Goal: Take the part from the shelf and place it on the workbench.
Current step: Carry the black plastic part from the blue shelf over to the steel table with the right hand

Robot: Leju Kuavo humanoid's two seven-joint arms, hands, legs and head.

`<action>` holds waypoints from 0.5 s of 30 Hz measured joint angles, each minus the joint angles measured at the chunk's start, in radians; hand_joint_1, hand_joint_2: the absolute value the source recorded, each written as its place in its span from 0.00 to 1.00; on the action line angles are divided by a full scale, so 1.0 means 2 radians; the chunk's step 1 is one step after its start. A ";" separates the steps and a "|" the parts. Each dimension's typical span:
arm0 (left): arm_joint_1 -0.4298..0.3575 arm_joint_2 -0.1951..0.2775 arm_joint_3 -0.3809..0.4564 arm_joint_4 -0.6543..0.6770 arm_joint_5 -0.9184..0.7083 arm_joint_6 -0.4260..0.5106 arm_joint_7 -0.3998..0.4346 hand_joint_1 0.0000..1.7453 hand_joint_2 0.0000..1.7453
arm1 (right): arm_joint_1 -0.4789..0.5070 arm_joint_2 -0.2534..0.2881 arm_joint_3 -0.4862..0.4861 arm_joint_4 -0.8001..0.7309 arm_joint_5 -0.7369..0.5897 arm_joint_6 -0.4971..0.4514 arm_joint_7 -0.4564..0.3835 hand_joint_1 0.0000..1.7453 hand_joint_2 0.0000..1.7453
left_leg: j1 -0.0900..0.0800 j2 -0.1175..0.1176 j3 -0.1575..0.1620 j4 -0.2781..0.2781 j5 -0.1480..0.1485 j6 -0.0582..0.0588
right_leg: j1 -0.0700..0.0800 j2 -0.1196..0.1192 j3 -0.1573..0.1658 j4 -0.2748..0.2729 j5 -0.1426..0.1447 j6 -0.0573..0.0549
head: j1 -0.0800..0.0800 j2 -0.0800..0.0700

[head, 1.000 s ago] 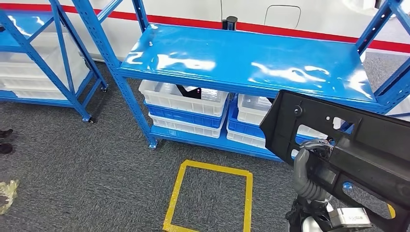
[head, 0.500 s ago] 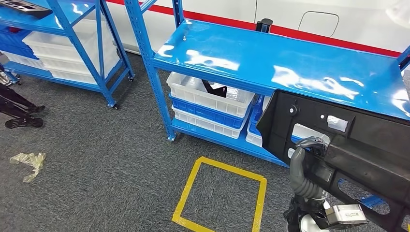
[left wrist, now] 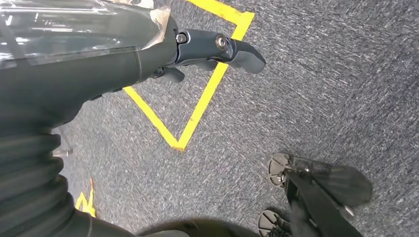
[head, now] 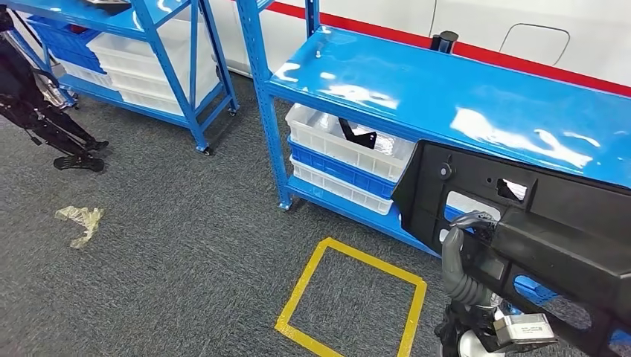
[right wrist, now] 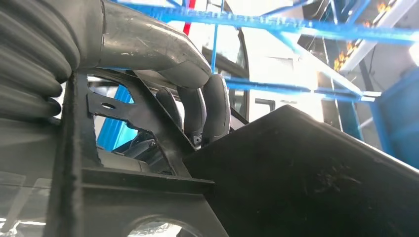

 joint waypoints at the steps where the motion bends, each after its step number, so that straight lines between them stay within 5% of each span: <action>1: 0.000 0.000 0.000 0.000 -0.001 0.000 0.000 0.00 1.00 | 0.001 0.001 0.000 -0.001 0.001 0.000 0.000 1.00 1.00 | -0.003 0.004 0.004 -0.011 0.001 0.003 | 0.002 -0.005 0.000 0.000 0.000 0.002 | 0.001 0.000; 3: 0.001 0.001 0.000 0.000 -0.002 0.000 0.001 0.00 1.00 | 0.002 0.002 0.001 -0.002 0.002 0.000 0.000 1.00 1.00 | -0.006 -0.005 0.001 -0.013 0.003 0.010 | 0.002 -0.013 0.000 -0.001 0.000 0.008 | 0.002 0.000; 5: 0.002 0.002 0.000 0.000 -0.002 0.001 0.002 0.00 1.00 | 0.002 0.003 0.001 -0.002 0.002 0.001 0.000 1.00 1.00 | -0.007 -0.016 0.000 -0.018 0.008 0.019 | 0.001 0.000 -0.006 0.011 -0.009 0.011 | 0.002 0.000; 8: 0.001 0.003 0.000 0.000 -0.002 0.001 0.002 0.00 1.00 | 0.004 0.003 0.002 -0.002 0.003 0.002 0.000 1.00 1.00 | -0.007 -0.033 -0.003 -0.021 0.015 0.028 | 0.000 0.037 -0.046 0.098 -0.051 0.003 | 0.004 0.000; 10: 0.001 0.003 0.000 0.000 -0.002 0.001 0.003 0.00 1.00 | 0.006 0.003 0.002 -0.002 0.003 0.002 0.000 1.00 1.00 | -0.009 -0.047 -0.005 -0.021 0.017 0.030 | 0.001 0.043 -0.068 0.147 -0.066 0.003 | 0.005 0.000; 12: 0.002 0.002 0.000 0.000 -0.002 0.002 0.004 0.00 1.00 | 0.006 0.003 0.002 -0.002 0.003 0.003 0.000 1.00 1.00 | -0.010 -0.061 -0.006 -0.020 0.018 0.029 | 0.001 0.046 -0.055 0.119 -0.049 0.009 | 0.005 0.000; 15: 0.002 0.003 0.000 0.000 -0.003 0.006 0.006 0.00 1.00 | 0.003 0.004 0.002 -0.001 0.002 0.007 0.000 1.00 1.00 | -0.011 -0.080 -0.009 -0.012 0.017 0.025 | -0.001 0.069 -0.009 0.021 -0.012 0.015 | 0.005 0.000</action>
